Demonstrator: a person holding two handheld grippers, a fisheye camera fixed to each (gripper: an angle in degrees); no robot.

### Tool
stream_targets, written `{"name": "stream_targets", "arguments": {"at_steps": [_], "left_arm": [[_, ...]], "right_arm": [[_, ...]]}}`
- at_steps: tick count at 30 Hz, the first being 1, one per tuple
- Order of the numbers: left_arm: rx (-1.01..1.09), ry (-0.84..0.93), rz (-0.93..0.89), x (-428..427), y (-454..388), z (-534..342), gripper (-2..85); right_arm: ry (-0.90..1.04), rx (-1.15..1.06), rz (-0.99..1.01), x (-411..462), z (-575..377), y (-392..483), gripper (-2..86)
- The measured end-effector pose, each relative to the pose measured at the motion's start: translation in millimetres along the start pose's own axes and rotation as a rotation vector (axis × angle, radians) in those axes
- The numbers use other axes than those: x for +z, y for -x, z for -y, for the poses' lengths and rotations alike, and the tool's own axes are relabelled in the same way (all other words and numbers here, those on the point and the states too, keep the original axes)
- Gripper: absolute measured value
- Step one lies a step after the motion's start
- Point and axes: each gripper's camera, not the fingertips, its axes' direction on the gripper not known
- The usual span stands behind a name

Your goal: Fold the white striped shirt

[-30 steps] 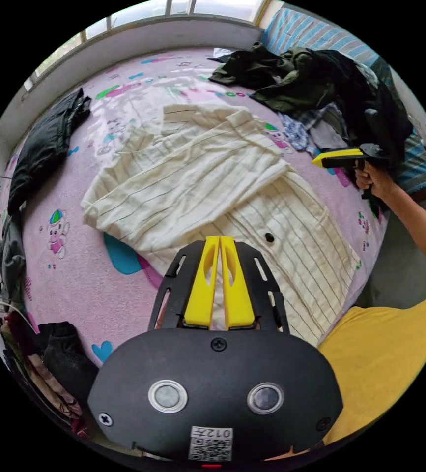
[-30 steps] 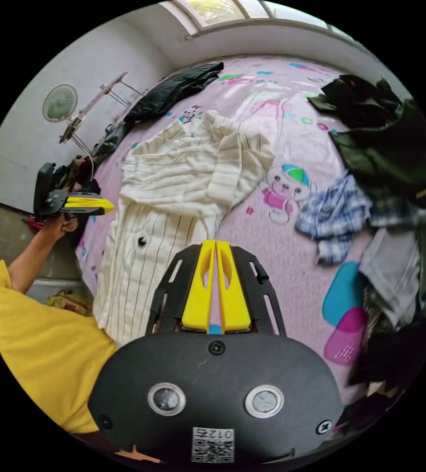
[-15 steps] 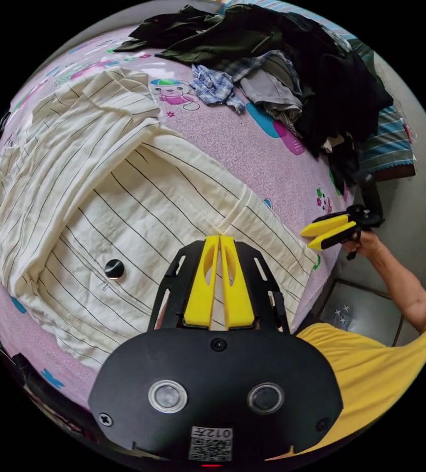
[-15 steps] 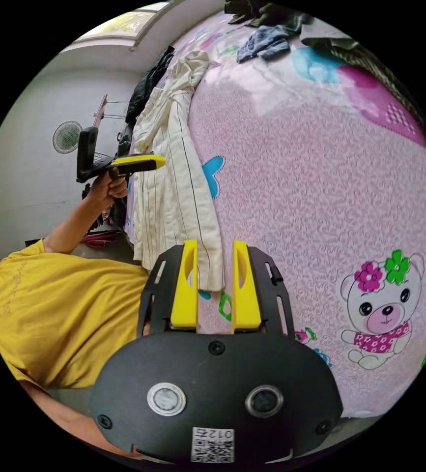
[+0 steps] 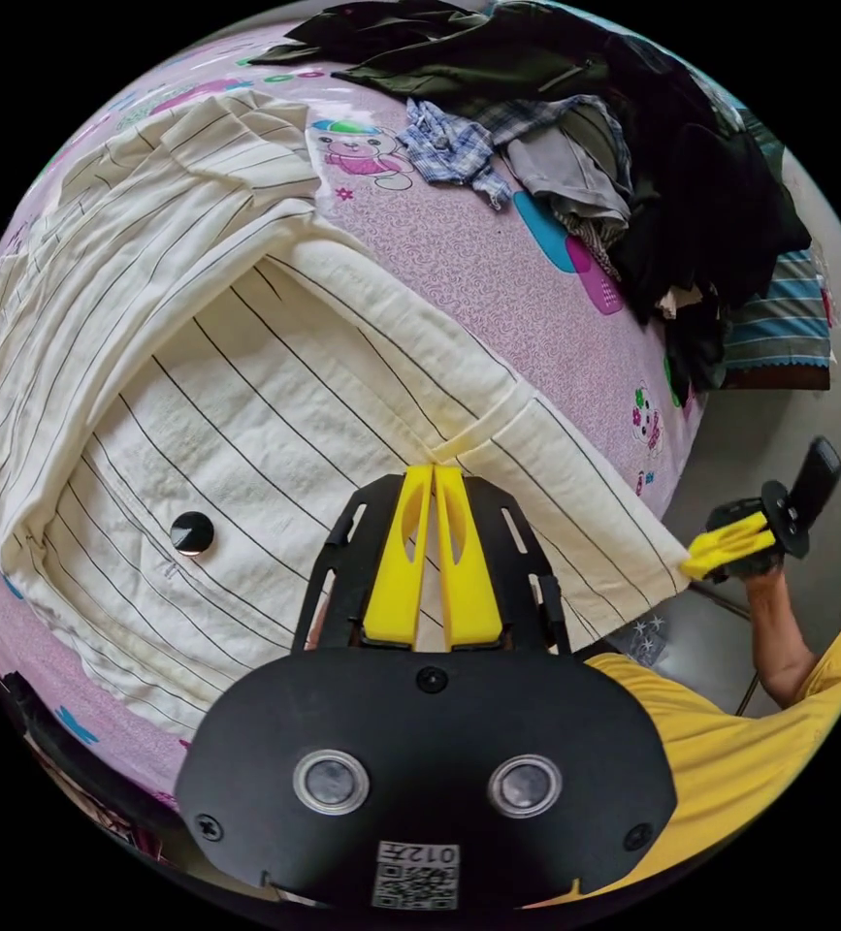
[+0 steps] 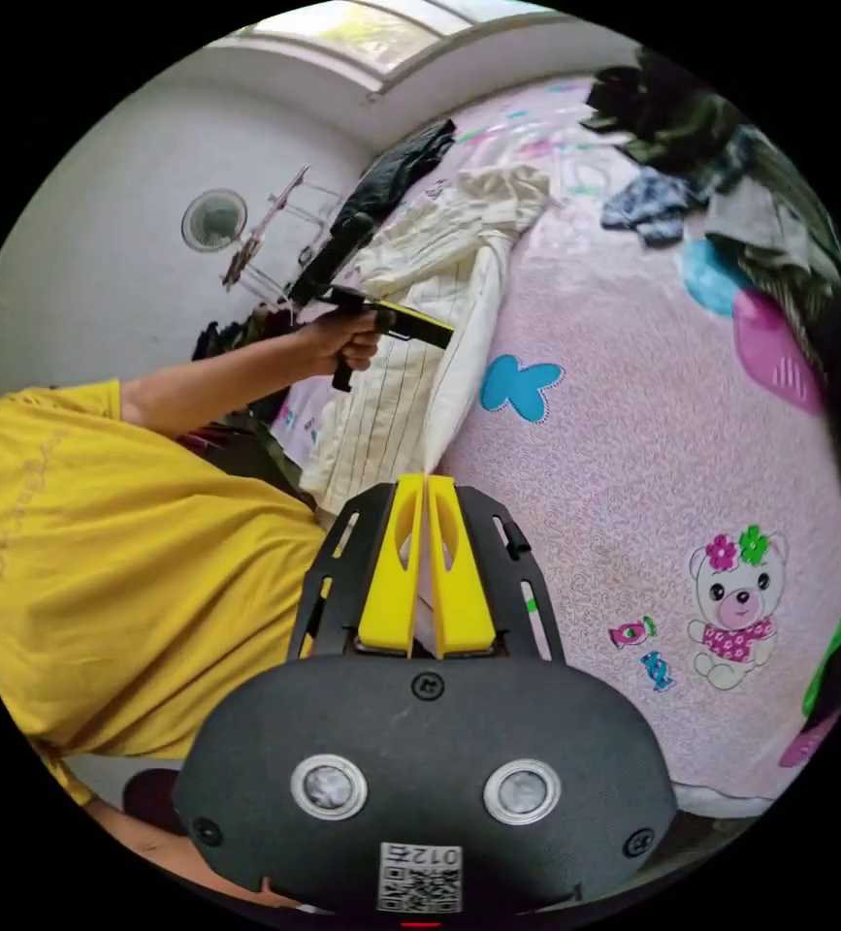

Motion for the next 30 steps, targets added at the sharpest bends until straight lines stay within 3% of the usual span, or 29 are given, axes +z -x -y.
{"name": "stream_targets", "arguments": {"at_steps": [2, 8, 12, 20, 27, 30], "left_arm": [[-0.004, 0.006, -0.003, 8.0, -0.5, 6.1, 0.4], [-0.039, 0.031, -0.061, 33.5, 3.4, 23.6, 0.4], [-0.022, 0.029, -0.009, 46.1, 0.8, 31.3, 0.4], [-0.073, -0.157, 0.049, 30.5, 5.6, 30.2, 0.5], [0.086, 0.051, 0.136, 95.6, -11.0, 56.9, 0.5], [0.046, 0.021, 0.111, 111.2, 2.2, 51.7, 0.4]], "right_arm": [[0.084, -0.124, -0.164, 22.9, 5.7, 34.3, 0.2], [0.254, -0.428, -0.399, 93.5, 8.3, 105.1, 0.2], [0.38, -0.581, -0.6, 132.1, 5.5, 126.4, 0.1], [0.448, -0.661, -0.635, 170.2, 11.1, 138.7, 0.3], [0.459, -0.643, -0.61, 186.8, 23.5, 136.7, 1.3], [0.411, -0.576, -0.469, 171.0, 26.8, 133.1, 1.7]]}}
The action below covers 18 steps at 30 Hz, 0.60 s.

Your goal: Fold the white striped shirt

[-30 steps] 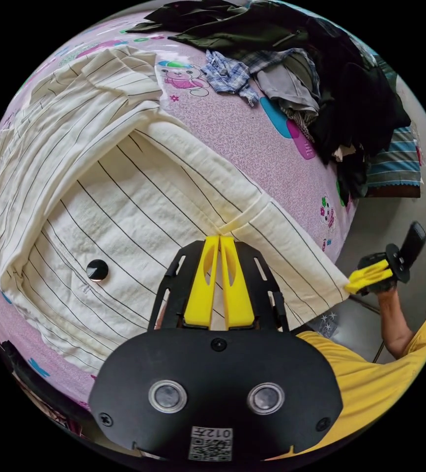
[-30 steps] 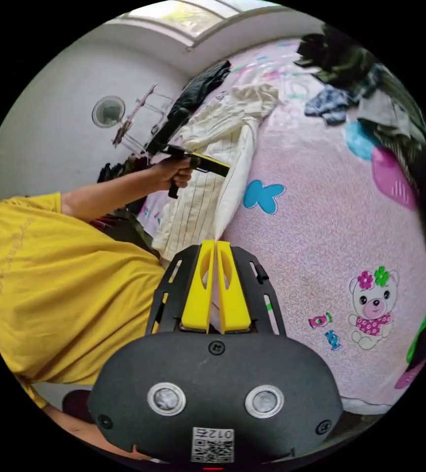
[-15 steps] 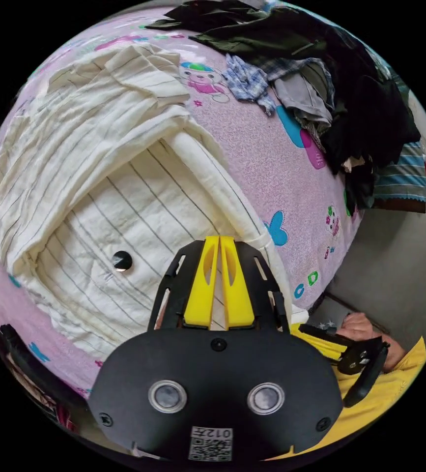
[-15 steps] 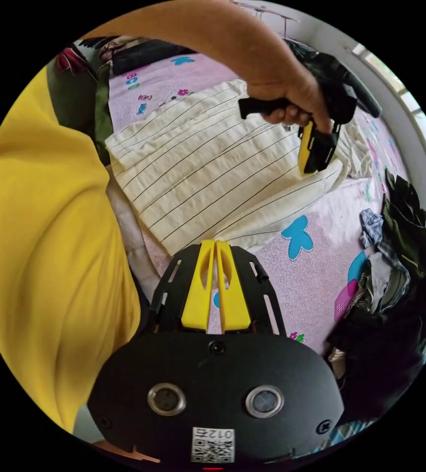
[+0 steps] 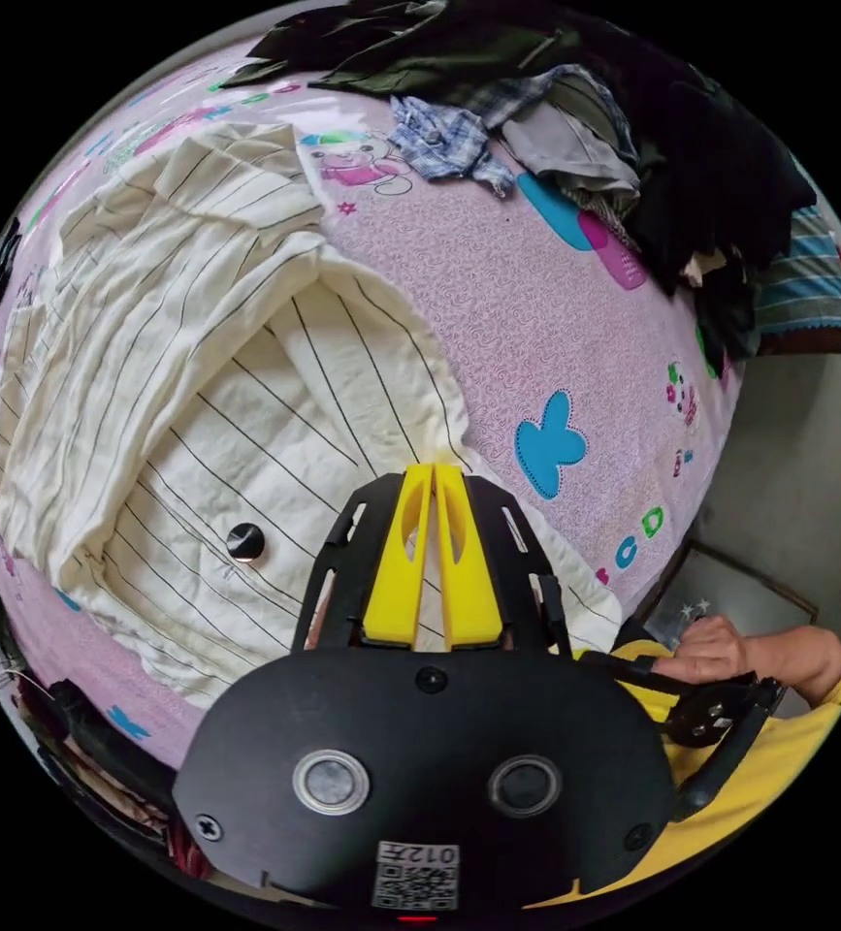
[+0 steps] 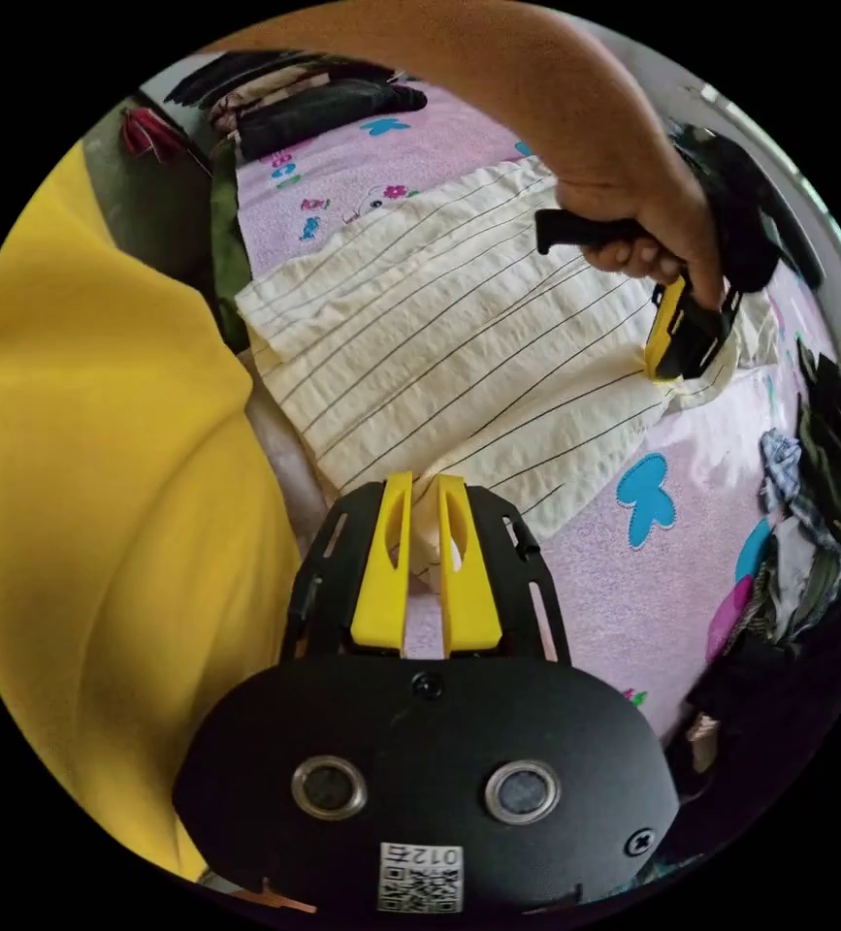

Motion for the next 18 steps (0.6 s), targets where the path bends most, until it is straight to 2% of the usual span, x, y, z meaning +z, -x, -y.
{"name": "stream_targets", "arguments": {"at_steps": [3, 5, 8, 10, 14, 18], "left_arm": [[-0.024, -0.076, -0.102, -0.5, 13.4, -12.4, 0.5], [-0.027, -0.104, -0.093, -1.7, 15.6, -23.2, 0.4], [0.033, -0.146, -0.078, 0.9, 3.7, -43.0, 0.4], [0.116, -0.127, -0.082, 11.0, -11.7, -52.1, 0.4], [0.313, 0.033, -0.086, 56.9, -44.5, -69.4, 0.4], [0.3, 0.092, -0.122, 92.8, -41.4, -78.9, 0.4]], "right_arm": [[-0.082, 0.153, 0.201, -10.4, -19.7, -26.4, 1.9], [-0.218, 0.336, 0.339, -23.4, -43.5, -60.4, 1.9], [-0.349, 0.549, 0.376, -33.9, -68.2, -110.4, 1.7], [-0.397, 0.626, 0.377, -37.0, -72.2, -141.6, 1.6], [-0.478, 0.751, 0.388, -39.6, -55.0, -218.9, 1.9], [-0.535, 0.874, 0.498, -35.3, -30.8, -284.3, 2.0]]}}
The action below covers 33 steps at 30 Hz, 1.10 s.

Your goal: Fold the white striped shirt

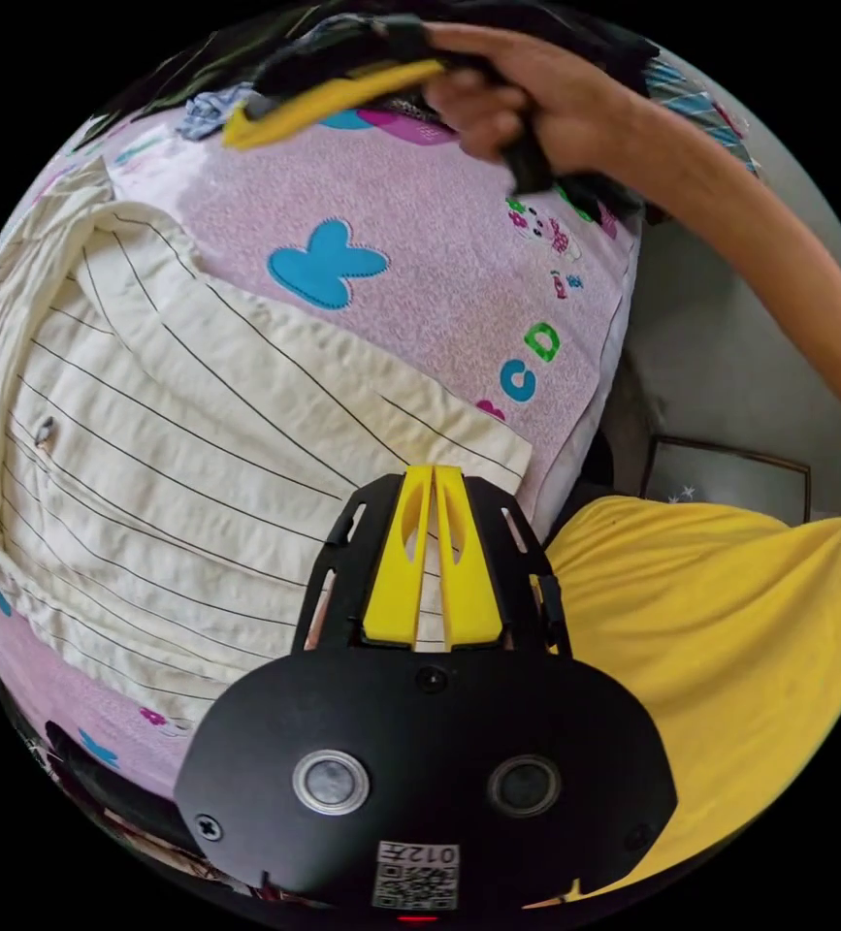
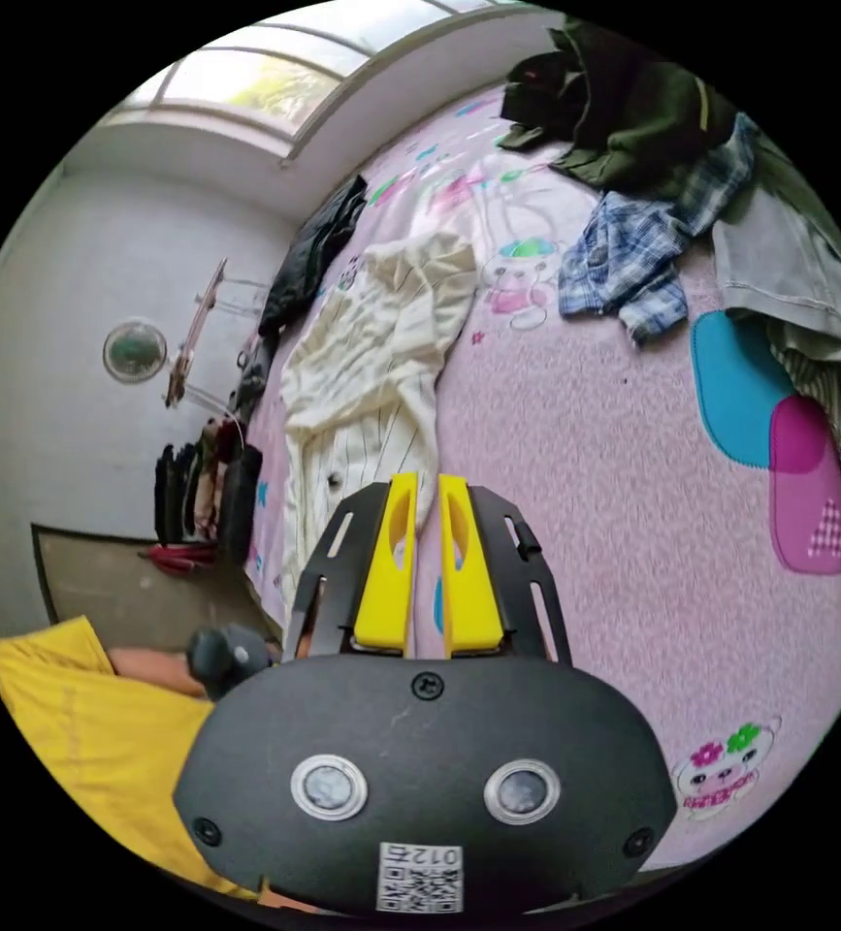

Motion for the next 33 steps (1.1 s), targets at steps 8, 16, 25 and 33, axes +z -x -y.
{"name": "stream_targets", "arguments": {"at_steps": [8, 16, 25, 33], "left_arm": [[-0.008, -0.002, -0.097, 21.7, 33.6, -4.9, 0.4], [0.087, 0.03, -0.149, 41.4, 59.8, -8.4, 0.3], [0.093, 0.05, -0.245, 62.5, 87.1, -20.4, 0.4], [0.027, -0.053, -0.256, 57.6, 98.3, -53.8, 0.5]], "right_arm": [[-0.046, 0.08, -0.093, 13.2, 117.7, -7.4, 4.9], [0.022, 0.089, -0.141, 37.4, 190.8, -15.8, 3.9], [0.007, -0.054, -0.219, 31.7, 230.6, 2.8, 0.8], [0.059, -0.163, -0.143, 0.5, 149.1, 18.8, 2.9]]}}
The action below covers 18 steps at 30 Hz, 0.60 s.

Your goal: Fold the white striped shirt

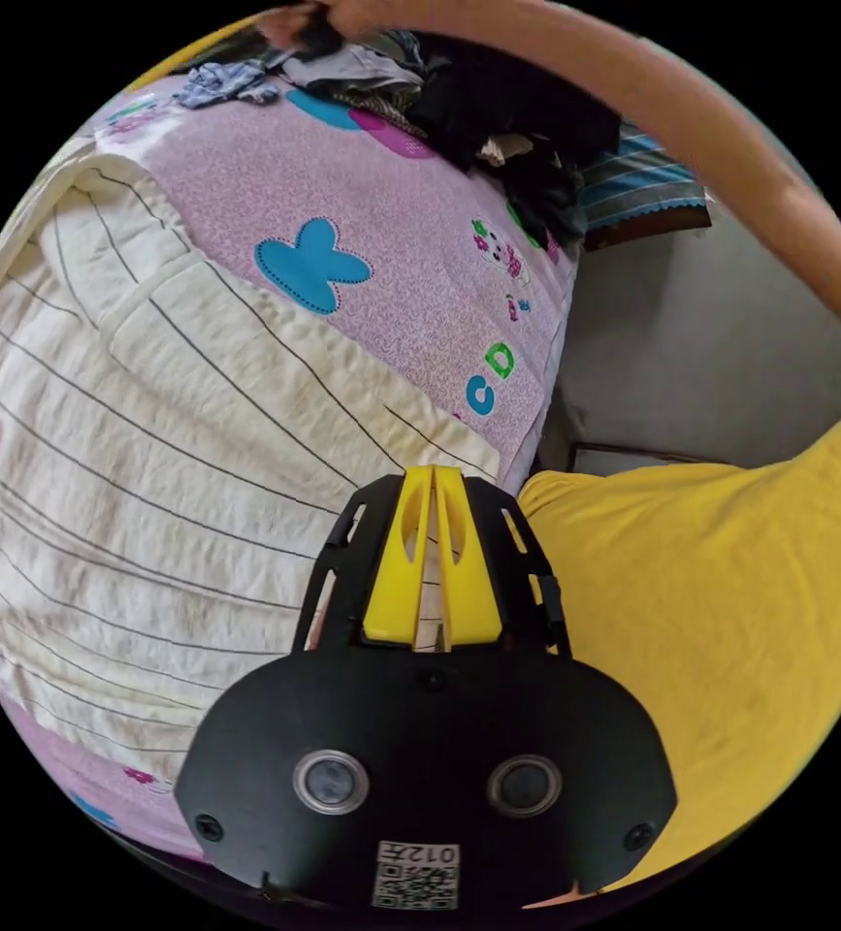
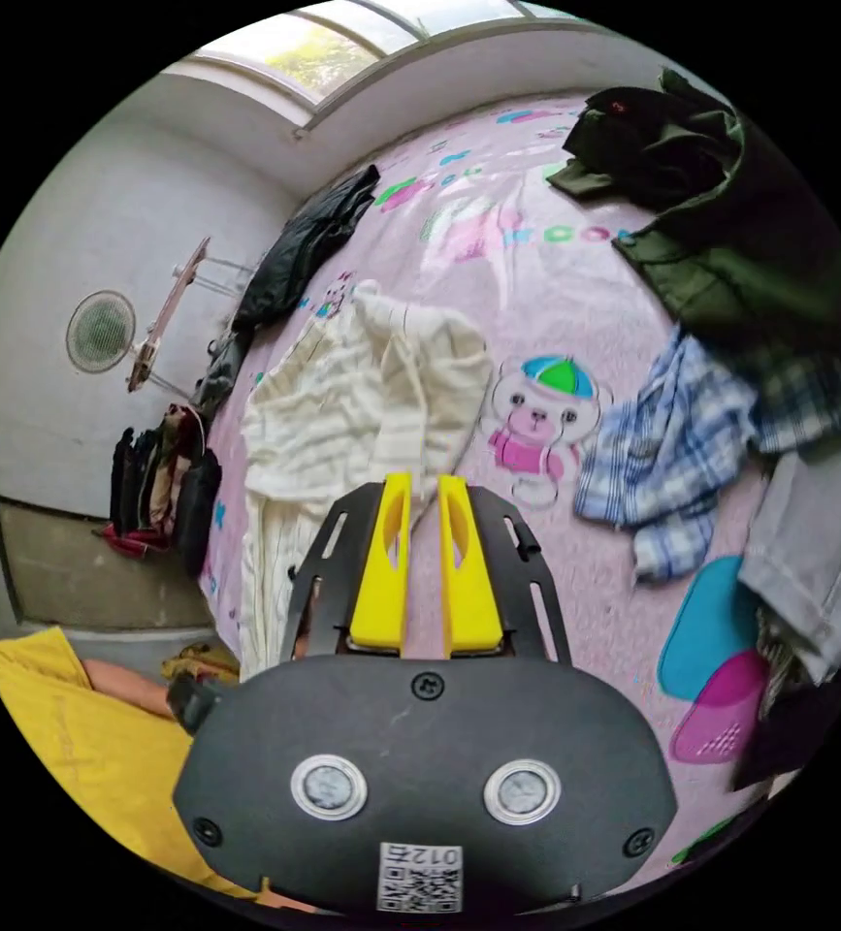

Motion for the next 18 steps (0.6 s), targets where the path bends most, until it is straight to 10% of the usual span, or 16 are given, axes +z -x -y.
{"name": "stream_targets", "arguments": {"at_steps": [18], "left_arm": [[-0.073, 0.024, 0.081, 36.3, -14.8, -65.4, 0.7]], "right_arm": [[0.164, 0.015, -0.117, 37.8, -36.8, 34.6, 0.8]]}}
